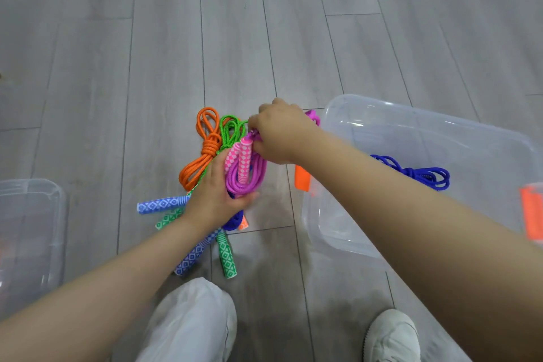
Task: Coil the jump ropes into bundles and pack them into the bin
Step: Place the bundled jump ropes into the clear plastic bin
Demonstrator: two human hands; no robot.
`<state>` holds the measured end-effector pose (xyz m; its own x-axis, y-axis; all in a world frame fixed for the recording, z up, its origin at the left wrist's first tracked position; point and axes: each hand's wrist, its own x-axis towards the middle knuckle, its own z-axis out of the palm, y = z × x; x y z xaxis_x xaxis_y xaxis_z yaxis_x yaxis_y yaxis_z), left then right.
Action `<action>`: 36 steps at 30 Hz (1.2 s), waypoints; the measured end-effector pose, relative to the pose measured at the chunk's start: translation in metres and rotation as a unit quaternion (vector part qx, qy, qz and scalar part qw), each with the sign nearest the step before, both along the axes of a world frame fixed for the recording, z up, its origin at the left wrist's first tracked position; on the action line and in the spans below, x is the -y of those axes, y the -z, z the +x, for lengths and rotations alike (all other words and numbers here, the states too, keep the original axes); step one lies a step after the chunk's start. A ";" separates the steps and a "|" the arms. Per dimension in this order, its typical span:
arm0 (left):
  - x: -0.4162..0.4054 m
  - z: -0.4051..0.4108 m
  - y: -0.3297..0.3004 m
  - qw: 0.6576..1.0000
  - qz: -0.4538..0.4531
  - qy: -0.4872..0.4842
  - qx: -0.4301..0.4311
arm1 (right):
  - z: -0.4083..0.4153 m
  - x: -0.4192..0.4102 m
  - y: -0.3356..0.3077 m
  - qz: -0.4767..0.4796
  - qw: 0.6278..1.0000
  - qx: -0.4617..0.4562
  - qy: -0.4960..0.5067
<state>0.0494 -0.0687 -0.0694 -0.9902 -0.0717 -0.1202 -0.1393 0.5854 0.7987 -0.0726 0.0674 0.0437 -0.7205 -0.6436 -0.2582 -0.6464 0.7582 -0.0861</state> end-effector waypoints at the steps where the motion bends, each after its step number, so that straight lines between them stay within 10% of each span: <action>1: 0.002 -0.005 -0.006 1.000 -0.004 0.009 -0.003 | -0.002 -0.004 -0.005 -0.017 1.000 -0.016 -0.002; 15: -0.045 -0.063 -0.114 0.956 -0.194 0.196 -0.096 | -0.006 -0.142 -0.066 -0.082 0.994 -0.068 -0.020; 20: -0.091 -0.069 -0.139 0.916 -0.238 0.308 -0.093 | 0.035 -0.204 -0.063 -0.113 0.982 0.088 0.121; 36: -0.206 -0.061 -0.117 0.825 -0.387 0.407 -0.063 | 0.098 -0.242 -0.011 -0.252 0.899 0.143 0.328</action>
